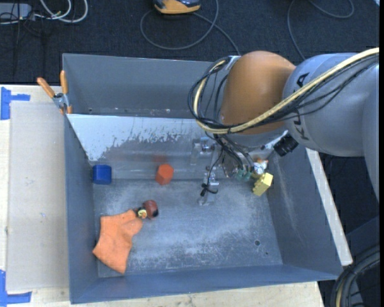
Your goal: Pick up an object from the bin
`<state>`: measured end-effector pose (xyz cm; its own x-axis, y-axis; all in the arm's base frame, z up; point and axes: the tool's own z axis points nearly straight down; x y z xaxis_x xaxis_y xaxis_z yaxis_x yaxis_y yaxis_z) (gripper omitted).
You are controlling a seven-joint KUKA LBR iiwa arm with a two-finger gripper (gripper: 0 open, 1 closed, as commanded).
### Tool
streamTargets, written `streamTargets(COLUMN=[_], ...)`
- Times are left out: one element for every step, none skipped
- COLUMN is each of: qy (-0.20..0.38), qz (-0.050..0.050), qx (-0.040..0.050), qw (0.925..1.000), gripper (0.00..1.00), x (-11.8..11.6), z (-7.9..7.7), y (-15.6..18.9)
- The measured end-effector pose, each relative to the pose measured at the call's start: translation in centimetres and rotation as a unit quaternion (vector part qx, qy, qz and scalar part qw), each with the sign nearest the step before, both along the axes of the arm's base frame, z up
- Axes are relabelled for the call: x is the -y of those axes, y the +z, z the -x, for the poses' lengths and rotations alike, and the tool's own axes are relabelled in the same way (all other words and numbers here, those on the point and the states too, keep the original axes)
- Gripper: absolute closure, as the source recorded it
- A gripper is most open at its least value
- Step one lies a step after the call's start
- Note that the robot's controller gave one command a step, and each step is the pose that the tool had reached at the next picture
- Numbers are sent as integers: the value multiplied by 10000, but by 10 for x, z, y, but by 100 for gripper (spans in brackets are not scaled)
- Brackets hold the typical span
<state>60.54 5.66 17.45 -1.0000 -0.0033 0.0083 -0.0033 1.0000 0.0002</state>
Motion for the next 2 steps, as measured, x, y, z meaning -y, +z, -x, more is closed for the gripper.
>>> streamTargets(qy=[-5, -195], qz=[-1, 6], qx=[36, 8], qw=[10000, 9998], gripper=[0, 0], x=[0, -44], z=[-2, 2], y=[5, 14])
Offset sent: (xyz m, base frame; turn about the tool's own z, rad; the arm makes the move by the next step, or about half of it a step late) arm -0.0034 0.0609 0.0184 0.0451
